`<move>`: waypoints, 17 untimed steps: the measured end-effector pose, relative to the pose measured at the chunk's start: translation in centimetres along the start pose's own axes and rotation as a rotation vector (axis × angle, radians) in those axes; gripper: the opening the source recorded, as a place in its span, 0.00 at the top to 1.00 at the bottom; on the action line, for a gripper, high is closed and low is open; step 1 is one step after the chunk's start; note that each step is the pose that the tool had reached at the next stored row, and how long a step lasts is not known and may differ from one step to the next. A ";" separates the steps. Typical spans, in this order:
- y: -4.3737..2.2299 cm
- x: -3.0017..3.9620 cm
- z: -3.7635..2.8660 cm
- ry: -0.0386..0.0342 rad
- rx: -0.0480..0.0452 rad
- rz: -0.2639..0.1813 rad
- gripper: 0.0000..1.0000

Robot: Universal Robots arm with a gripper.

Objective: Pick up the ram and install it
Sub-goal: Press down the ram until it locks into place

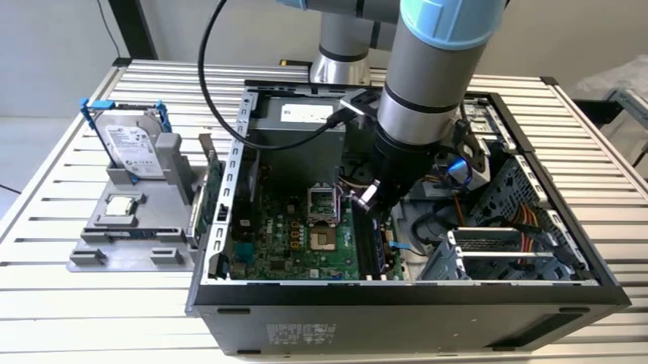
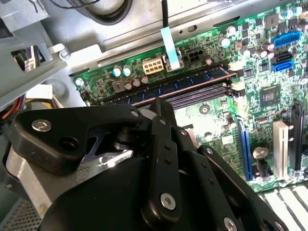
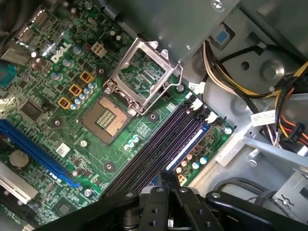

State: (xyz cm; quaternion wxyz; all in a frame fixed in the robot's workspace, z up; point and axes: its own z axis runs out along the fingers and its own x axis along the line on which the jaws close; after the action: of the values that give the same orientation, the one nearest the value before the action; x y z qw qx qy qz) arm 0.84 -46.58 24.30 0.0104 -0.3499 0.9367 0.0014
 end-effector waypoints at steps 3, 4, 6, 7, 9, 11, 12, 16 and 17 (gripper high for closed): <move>0.00 0.00 -0.01 -0.0001 -0.0007 -0.037 1.00; 0.00 -0.01 0.00 -0.0002 -0.0009 -0.049 1.00; 0.00 -0.01 0.00 -0.0003 -0.0014 -0.073 1.00; 0.00 0.00 -0.01 -0.0003 -0.0016 -0.084 1.00; 0.00 0.00 -0.01 -0.0004 -0.0021 -0.106 1.00; 0.00 -0.01 0.00 -0.0006 -0.0026 -0.126 1.00; 0.00 -0.01 0.00 -0.0006 -0.0027 -0.136 1.00; 0.01 -0.01 0.00 -0.0008 -0.0034 -0.169 1.00; 0.01 -0.01 -0.01 -0.0006 -0.0035 -0.176 1.00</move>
State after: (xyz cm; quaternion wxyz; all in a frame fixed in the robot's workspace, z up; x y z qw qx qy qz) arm 0.85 -46.56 24.31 0.0102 -0.4309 0.9024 0.0022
